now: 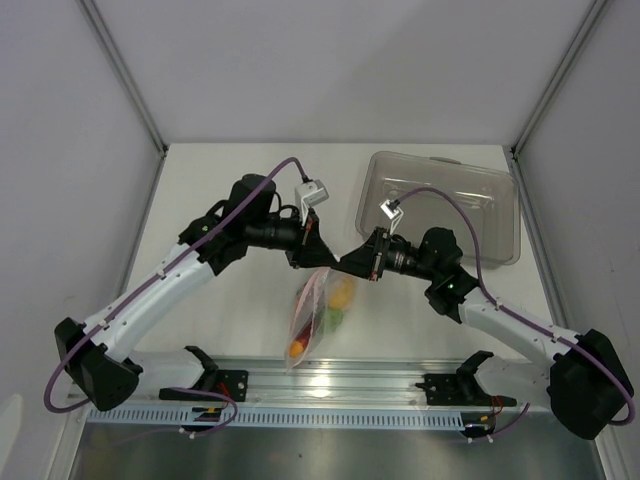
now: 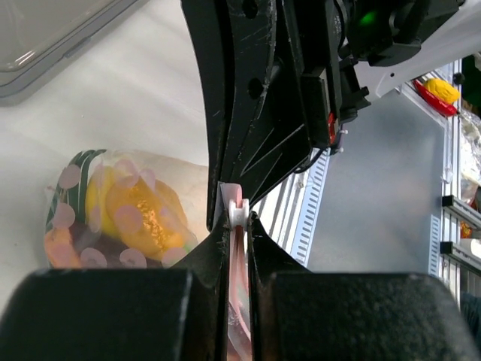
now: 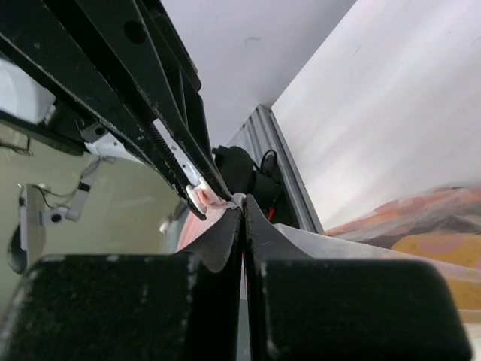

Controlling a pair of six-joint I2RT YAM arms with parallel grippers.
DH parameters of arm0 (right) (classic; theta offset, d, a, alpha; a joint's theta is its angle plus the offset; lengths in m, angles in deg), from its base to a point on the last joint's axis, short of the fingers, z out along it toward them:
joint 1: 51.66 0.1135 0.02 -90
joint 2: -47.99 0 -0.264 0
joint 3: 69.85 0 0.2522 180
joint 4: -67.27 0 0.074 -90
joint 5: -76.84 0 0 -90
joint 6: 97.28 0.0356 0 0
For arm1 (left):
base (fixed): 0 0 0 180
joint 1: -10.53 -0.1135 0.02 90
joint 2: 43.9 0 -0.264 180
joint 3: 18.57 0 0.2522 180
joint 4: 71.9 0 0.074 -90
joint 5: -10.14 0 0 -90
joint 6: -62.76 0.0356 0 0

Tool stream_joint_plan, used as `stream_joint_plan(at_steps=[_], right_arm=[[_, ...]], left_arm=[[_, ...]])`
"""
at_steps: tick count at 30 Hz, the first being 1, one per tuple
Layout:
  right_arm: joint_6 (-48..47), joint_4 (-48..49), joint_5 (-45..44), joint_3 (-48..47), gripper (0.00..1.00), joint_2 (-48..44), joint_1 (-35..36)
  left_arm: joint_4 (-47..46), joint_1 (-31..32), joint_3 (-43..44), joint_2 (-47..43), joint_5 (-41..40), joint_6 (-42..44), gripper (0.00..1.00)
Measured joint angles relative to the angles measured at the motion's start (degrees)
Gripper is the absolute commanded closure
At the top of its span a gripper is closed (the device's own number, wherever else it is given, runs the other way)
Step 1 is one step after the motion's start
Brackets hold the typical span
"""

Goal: Place the food in the zip-top bag and seal the zipper
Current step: Zip the zipper food storage bag at the center of the board.

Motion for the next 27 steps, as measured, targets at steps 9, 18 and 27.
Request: stream_joint_plan(at_steps=[9, 18, 27], right_arm=[[8.85, 3.91, -5.16, 3.56, 1.0, -1.11, 0.44], [10.4, 2.16, -5.99, 2.56, 1.0, -2.21, 1.18], [11.37, 1.25, -6.62, 2.51, 1.0, -2.86, 1.2]], left_arm=[[-3.06, 0.5, -4.11, -3.13, -6.32, -2.23, 1.0], [-4.72, 1.29, -7.13, -6.64, -11.3, -3.06, 0.99], [-6.12, 1.29, -8.31, -6.78, -9.99, -3.58, 0.94]])
